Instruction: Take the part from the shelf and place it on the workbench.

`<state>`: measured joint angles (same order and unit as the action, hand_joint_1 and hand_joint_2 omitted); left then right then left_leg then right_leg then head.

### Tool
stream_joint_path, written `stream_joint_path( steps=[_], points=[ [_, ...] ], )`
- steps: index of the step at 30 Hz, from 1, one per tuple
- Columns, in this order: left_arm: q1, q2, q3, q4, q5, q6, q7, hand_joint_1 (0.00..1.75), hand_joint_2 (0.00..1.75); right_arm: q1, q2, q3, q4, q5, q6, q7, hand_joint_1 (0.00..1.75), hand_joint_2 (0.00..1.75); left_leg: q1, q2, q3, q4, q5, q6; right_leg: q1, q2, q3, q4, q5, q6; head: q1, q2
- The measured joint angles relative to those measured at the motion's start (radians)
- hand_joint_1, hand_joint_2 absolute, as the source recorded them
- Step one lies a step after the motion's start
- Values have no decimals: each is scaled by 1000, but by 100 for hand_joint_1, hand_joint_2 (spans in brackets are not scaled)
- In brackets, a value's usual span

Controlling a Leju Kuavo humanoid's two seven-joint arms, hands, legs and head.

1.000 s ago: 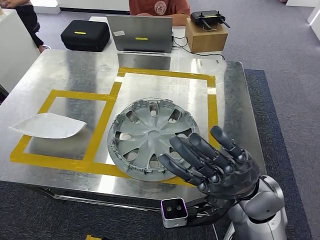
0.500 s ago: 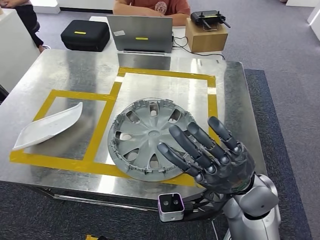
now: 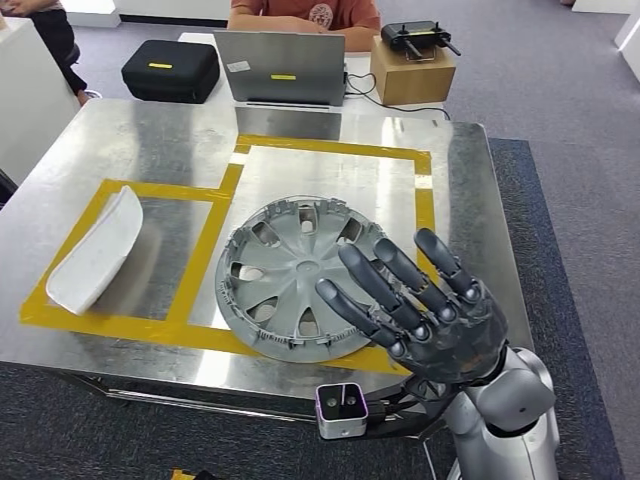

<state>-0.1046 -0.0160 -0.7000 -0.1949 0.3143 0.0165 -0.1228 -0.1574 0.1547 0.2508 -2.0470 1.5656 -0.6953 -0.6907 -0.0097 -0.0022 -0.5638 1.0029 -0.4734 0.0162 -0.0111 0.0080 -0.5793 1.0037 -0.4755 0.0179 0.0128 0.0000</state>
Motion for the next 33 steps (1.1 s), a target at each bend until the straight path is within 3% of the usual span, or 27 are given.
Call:
stream_joint_path(
  steps=[8,14,20,33],
  points=[
    [0,0,2,0,5,1,0,0,0,1,1,-13,15,0,0,13,0,175,0,0,0,0,0,0,0,0,0,0,0,0,0,0],
    [6,0,2,-2,3,5,10,0,0,-7,-2,-23,70,0,0,104,0,175,0,0,0,0,0,0,0,0,0,0,0,0,0,0],
    [18,-6,2,-3,-3,17,-18,0,0,27,5,-58,86,0,0,8,0,175,0,0,-1,0,0,0,0,0,0,0,0,0,0,0],
    [25,-11,4,-3,8,24,-39,0,0,66,36,-84,104,0,0,20,0,175,-1,0,-1,1,0,0,-1,0,-1,0,0,0,0,0]
  ],
)
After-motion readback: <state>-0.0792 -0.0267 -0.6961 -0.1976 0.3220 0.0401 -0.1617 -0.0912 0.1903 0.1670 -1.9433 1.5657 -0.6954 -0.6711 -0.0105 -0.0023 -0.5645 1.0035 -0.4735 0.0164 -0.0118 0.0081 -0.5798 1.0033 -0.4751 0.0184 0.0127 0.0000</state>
